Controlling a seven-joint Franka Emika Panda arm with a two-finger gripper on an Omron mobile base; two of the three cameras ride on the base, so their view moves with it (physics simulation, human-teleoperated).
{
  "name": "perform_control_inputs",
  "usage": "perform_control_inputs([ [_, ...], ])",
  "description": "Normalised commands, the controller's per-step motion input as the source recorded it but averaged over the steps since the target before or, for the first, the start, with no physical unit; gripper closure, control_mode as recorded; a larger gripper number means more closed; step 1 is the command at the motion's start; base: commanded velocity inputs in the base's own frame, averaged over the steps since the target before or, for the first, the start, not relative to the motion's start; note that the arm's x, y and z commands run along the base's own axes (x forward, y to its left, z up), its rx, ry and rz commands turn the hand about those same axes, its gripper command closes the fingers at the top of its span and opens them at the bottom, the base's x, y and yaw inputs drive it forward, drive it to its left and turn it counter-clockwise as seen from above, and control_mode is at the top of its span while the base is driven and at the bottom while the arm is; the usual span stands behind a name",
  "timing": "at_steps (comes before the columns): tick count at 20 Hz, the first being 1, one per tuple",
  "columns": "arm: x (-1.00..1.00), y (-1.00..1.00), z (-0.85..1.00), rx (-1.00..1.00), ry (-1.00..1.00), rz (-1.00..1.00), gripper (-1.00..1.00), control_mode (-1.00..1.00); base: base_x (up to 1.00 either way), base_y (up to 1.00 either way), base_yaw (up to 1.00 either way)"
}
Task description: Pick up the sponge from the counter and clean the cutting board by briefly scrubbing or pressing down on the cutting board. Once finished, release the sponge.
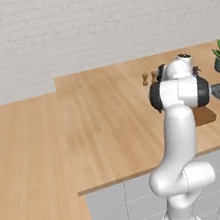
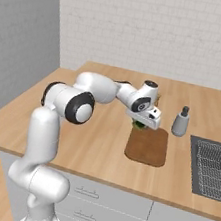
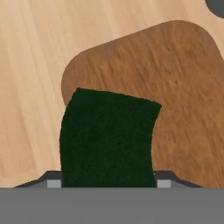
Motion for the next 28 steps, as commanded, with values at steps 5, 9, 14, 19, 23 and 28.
perform_control_inputs([
  [5, 0.4, 0.18, -0.24, -0.01, 0.0, -0.06, 1.0, -1.0, 0.0, 0.0, 0.0],
  [9, 0.16, -0.02, -0.43, 0.0, 0.0, -0.04, 1.0, -1.0, 0.0, 0.0, 0.0],
  [14, 0.13, 0.0, -0.51, 0.0, 0.13, -0.02, 1.0, -1.0, 0.0, 0.0, 0.0],
  [19, 0.03, 0.0, -0.58, 0.0, 0.15, 0.0, 1.0, -1.0, 0.0, 0.0, 0.0],
  [23, 0.0, -0.07, -0.58, 0.0, 0.19, 0.0, 1.0, -1.0, 0.0, 0.0, 0.0],
  [28, -0.21, -0.22, -0.52, 0.0, 0.23, 0.0, 1.0, -1.0, 0.0, 0.0, 0.0],
])
